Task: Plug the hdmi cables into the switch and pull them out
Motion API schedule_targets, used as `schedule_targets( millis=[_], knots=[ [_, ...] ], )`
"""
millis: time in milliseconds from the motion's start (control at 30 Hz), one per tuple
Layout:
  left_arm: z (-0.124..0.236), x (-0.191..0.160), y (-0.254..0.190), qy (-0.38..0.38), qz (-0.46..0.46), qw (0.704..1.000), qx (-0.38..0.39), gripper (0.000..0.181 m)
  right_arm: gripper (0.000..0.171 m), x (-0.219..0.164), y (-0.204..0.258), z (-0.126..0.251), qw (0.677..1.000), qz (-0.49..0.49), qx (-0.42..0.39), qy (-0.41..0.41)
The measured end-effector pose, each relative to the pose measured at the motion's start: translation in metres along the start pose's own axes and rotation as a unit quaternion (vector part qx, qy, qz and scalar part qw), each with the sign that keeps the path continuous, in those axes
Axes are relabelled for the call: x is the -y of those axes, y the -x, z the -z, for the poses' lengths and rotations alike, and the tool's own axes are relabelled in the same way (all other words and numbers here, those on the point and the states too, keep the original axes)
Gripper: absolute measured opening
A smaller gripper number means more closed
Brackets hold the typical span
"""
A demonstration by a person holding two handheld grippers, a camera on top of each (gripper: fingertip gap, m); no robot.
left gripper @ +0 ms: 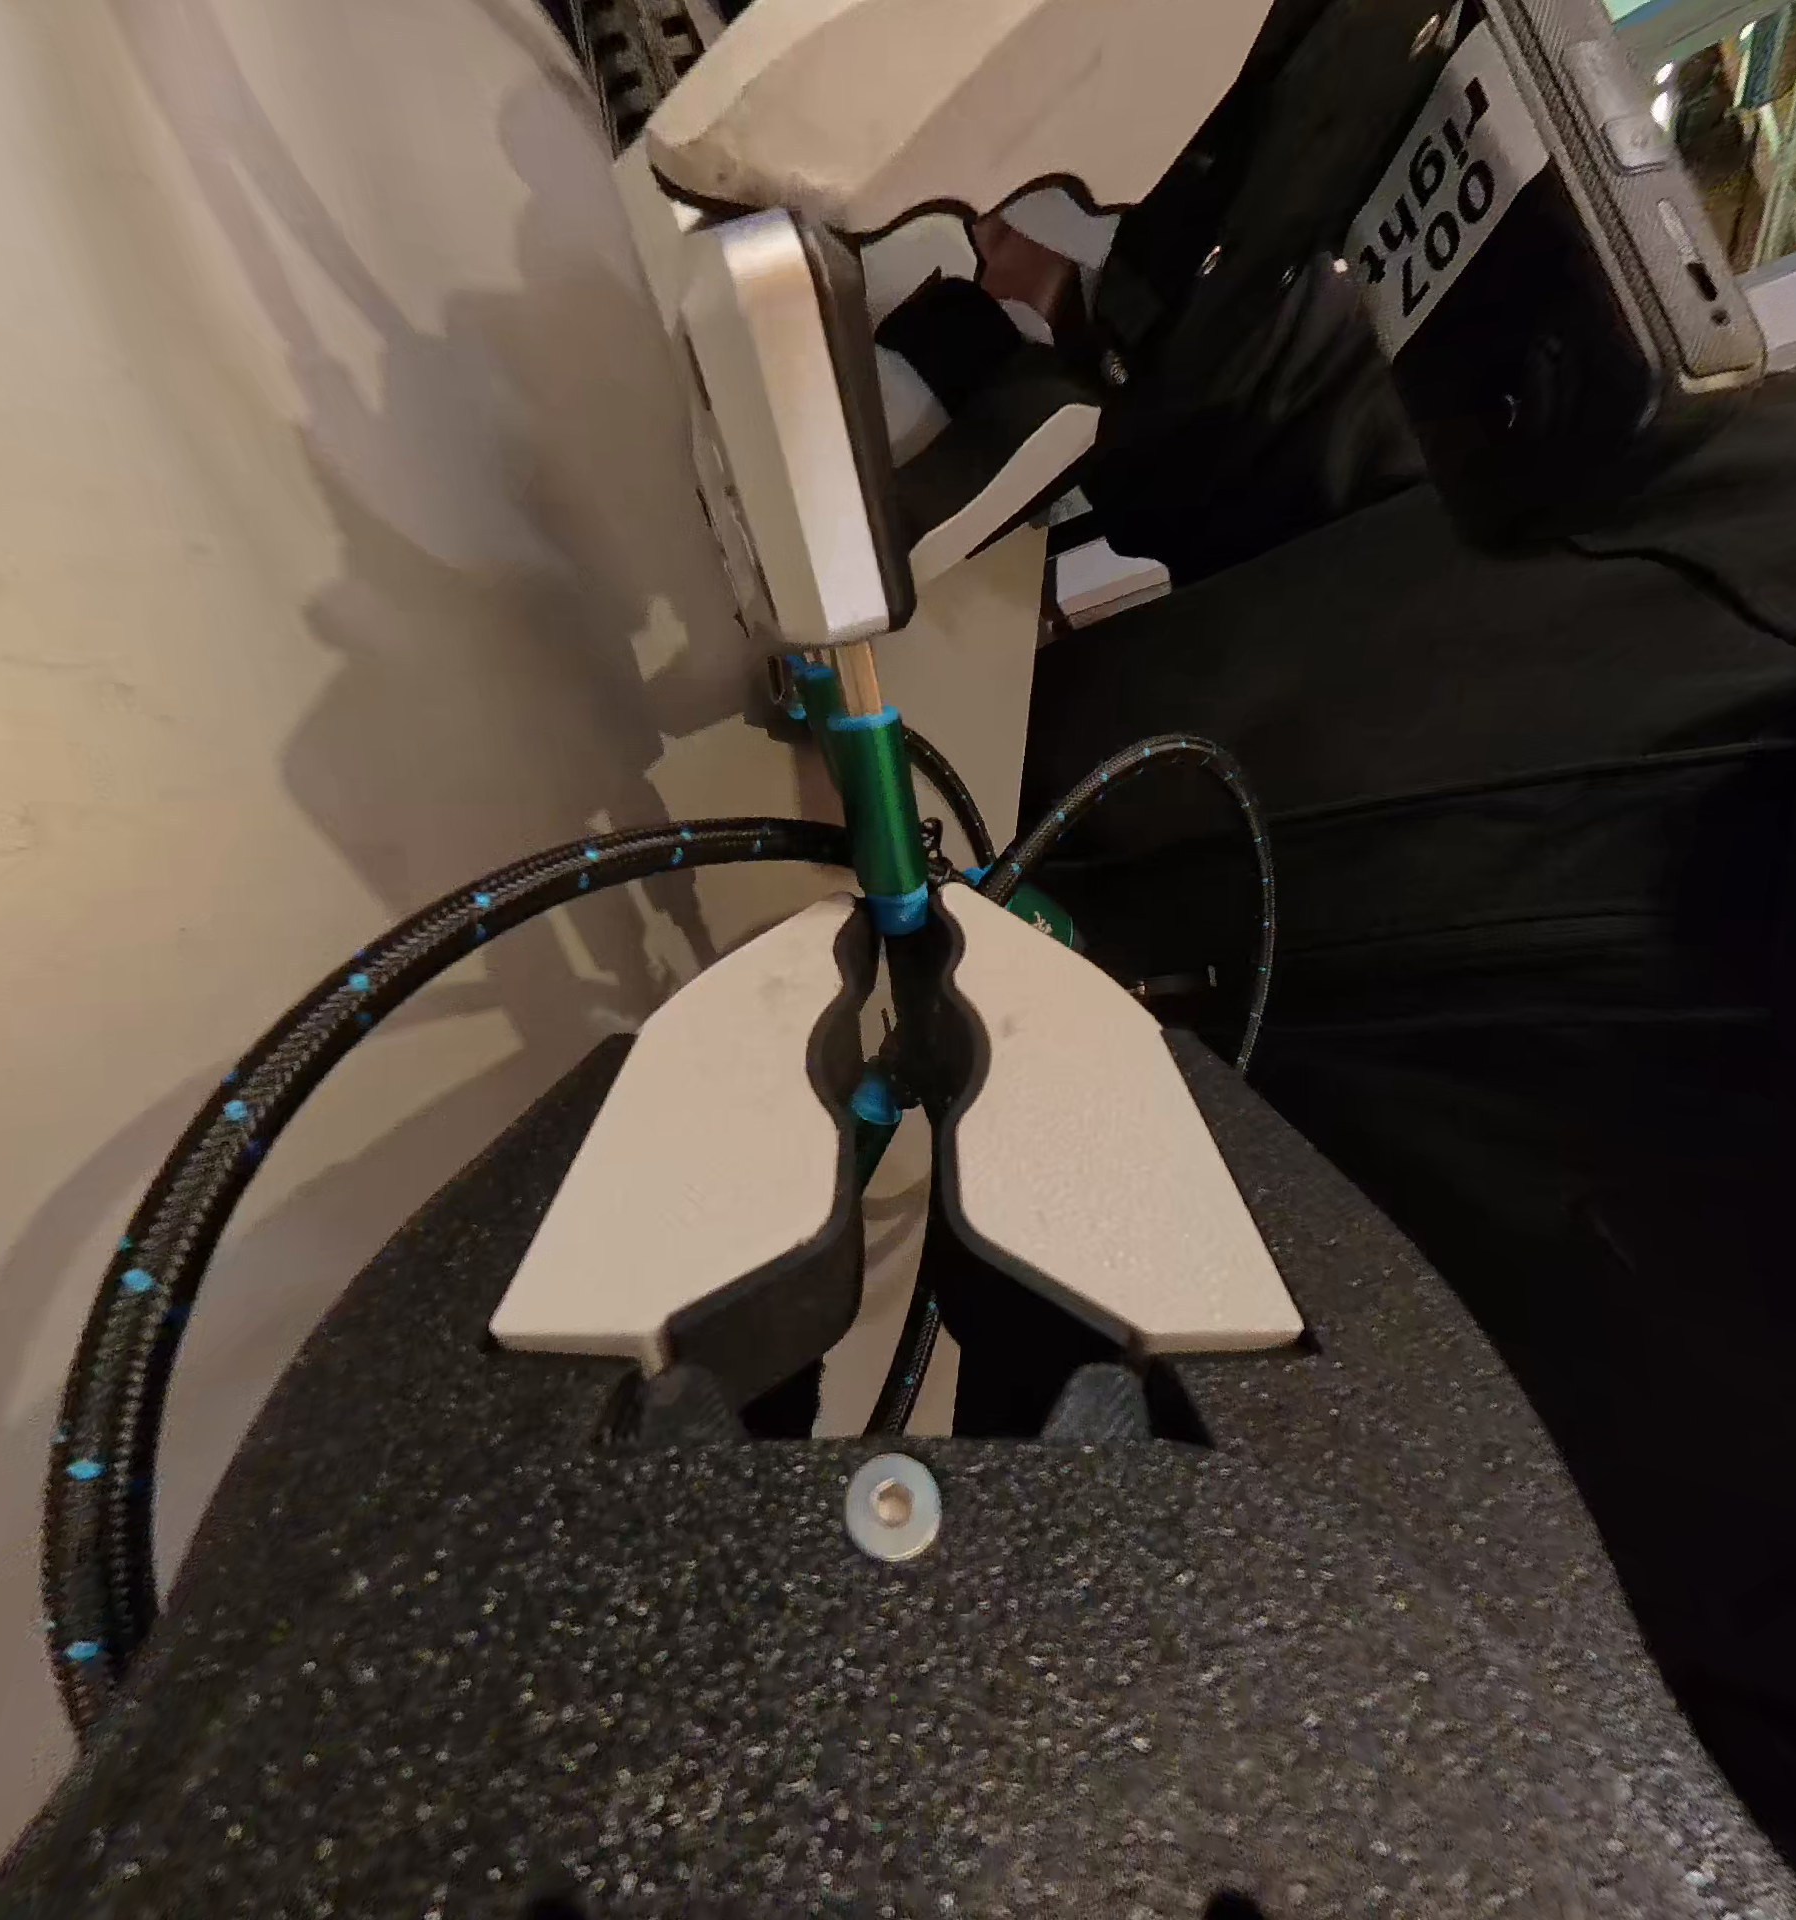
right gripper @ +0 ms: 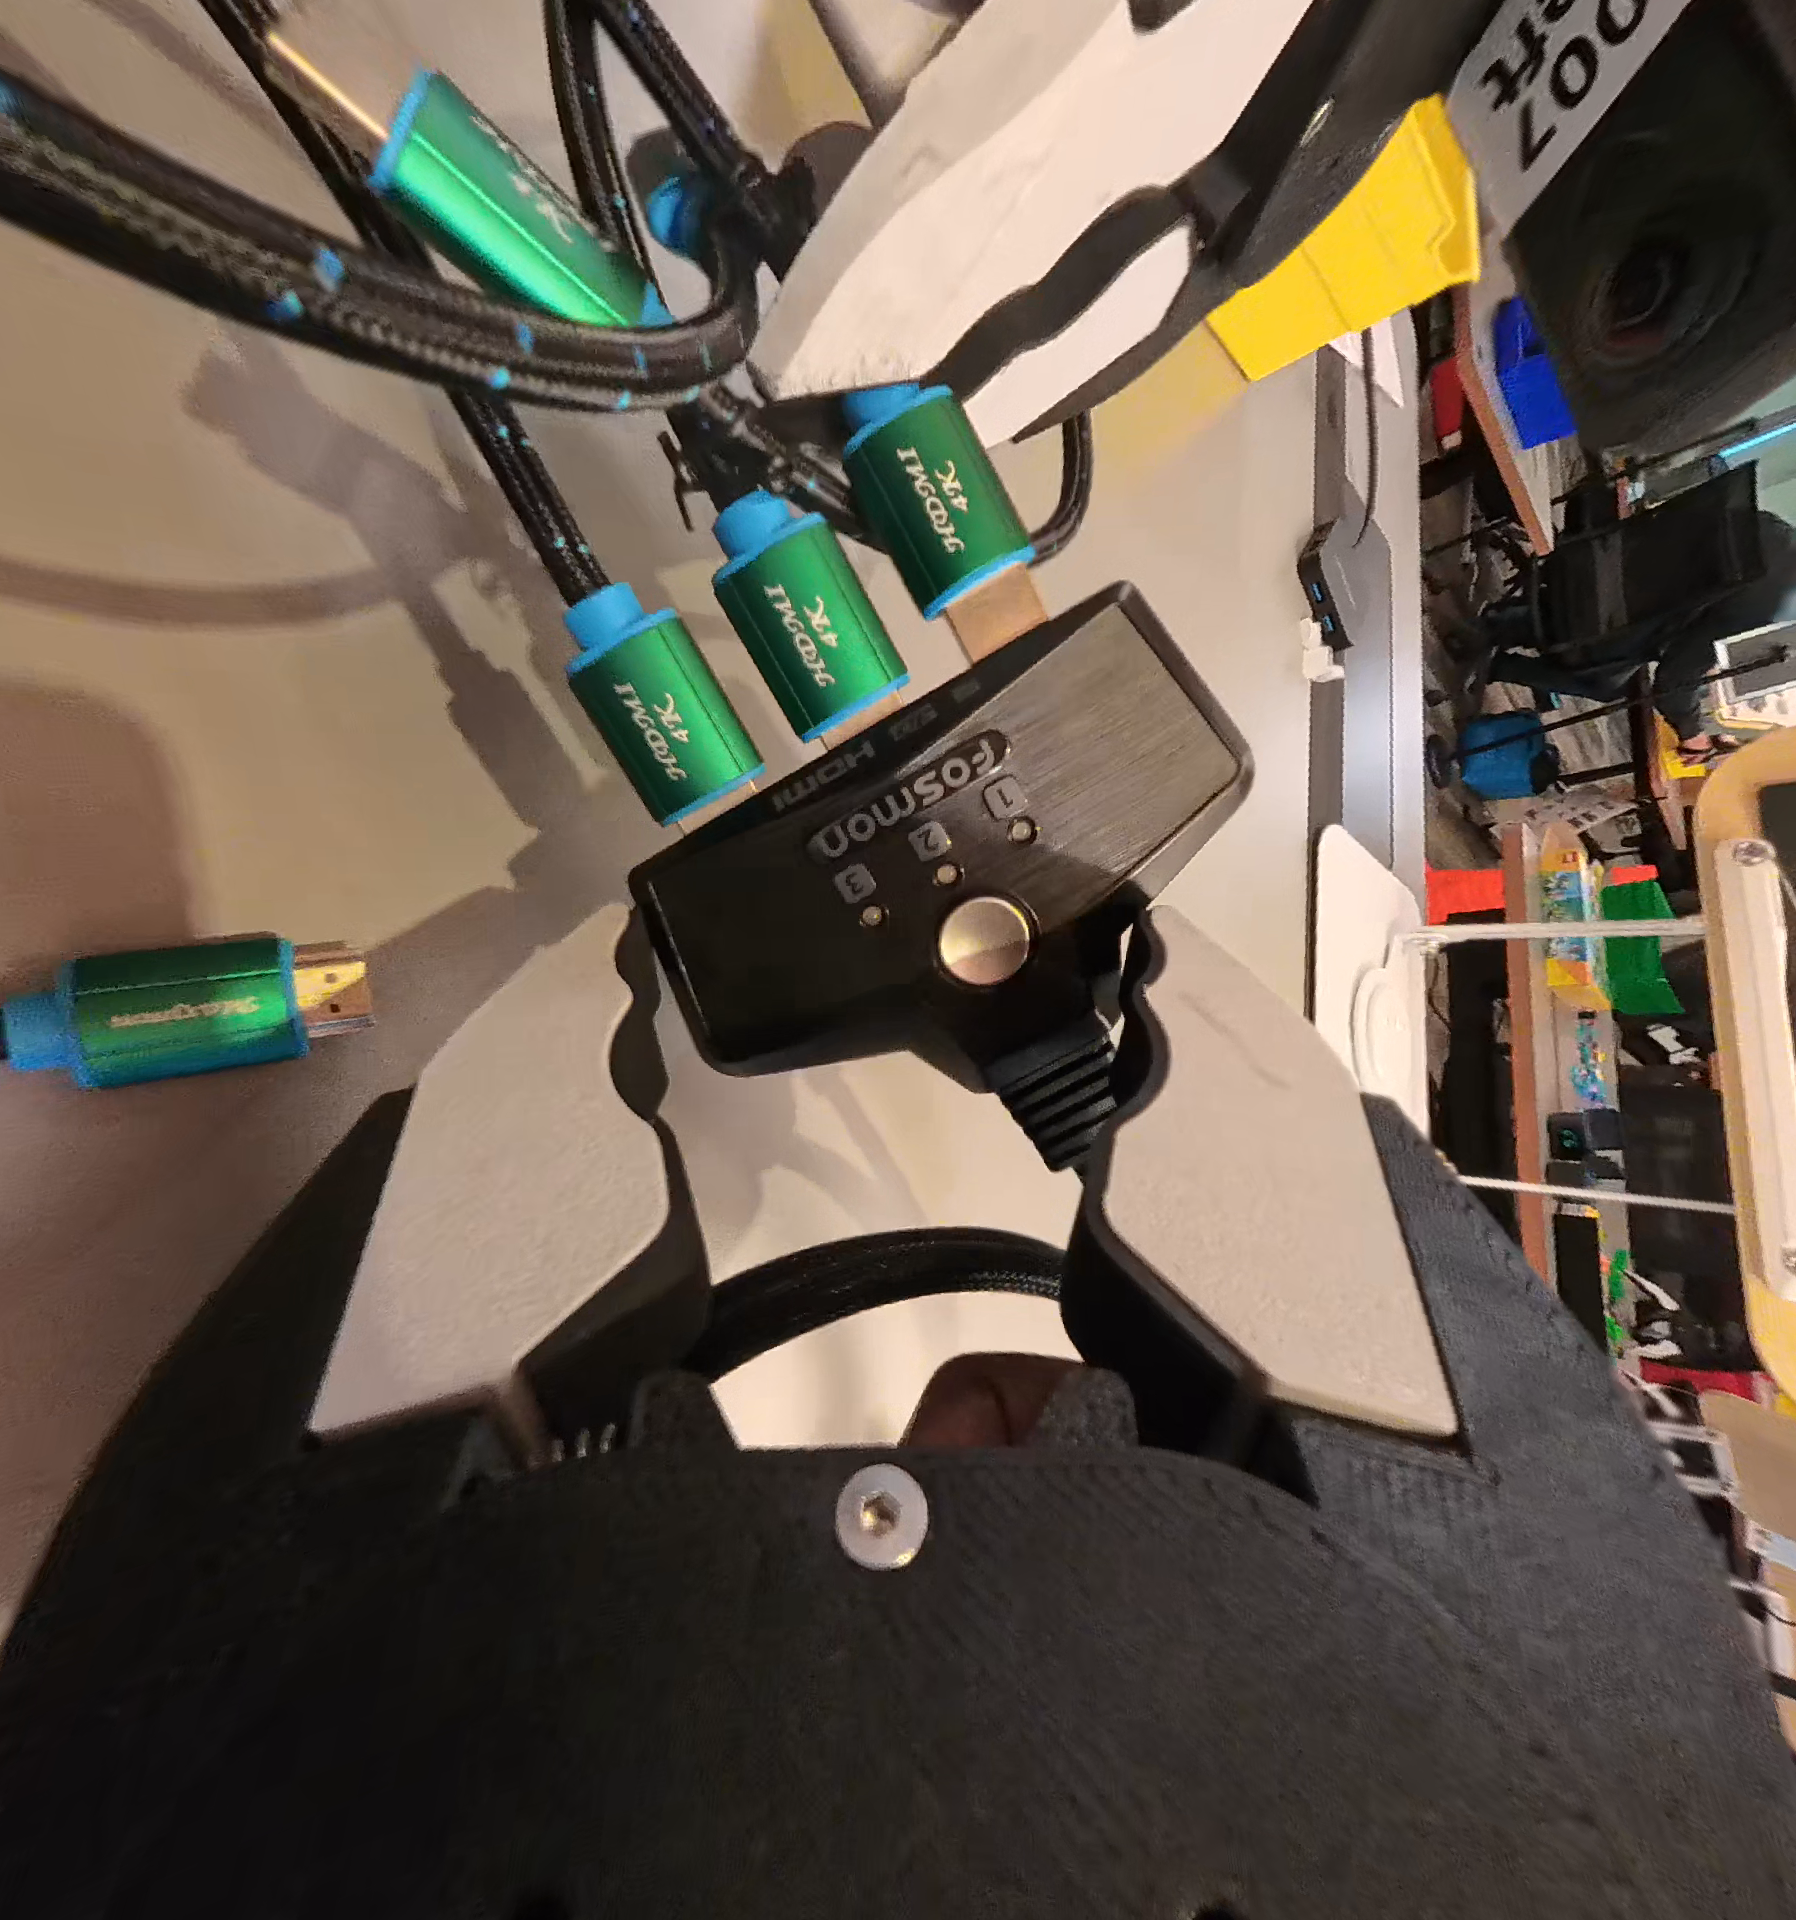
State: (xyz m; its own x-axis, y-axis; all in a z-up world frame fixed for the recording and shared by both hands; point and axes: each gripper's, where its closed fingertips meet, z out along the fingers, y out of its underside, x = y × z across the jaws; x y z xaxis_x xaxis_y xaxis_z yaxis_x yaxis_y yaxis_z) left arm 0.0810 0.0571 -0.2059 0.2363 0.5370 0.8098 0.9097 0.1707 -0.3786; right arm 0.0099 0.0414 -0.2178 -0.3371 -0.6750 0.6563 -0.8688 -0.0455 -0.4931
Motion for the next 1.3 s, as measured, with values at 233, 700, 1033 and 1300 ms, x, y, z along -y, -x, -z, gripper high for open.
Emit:
schedule_targets(
  millis=[233, 700, 1033, 1300],
  knots=[
    [0.007, -0.002, -0.002, 0.002, 0.002, 1.0, 0.017, 0.009, 0.086, 0.001, -0.001, -0.007, 1.0, 0.01, -0.016, 0.023],
    [0.011, -0.005, 0.025, -0.008, 0.062, 0.995, 0.08, 0.009, 0.03, 0.03, 0.003, -0.006, 0.999, 0.004, -0.043, 0.022],
    [0.004, -0.031, 0.054, -0.028, 0.099, 0.994, 0.035, 0.009, 0.101, -0.021, 0.009, -0.025, 0.971, -0.142, 0.187, 0.041],
    [0.001, -0.037, 0.056, -0.041, 0.076, 0.996, 0.024, 0.01, 0.122, -0.024, 0.038, -0.058, 0.922, -0.109, 0.361, 0.088]
  ],
)
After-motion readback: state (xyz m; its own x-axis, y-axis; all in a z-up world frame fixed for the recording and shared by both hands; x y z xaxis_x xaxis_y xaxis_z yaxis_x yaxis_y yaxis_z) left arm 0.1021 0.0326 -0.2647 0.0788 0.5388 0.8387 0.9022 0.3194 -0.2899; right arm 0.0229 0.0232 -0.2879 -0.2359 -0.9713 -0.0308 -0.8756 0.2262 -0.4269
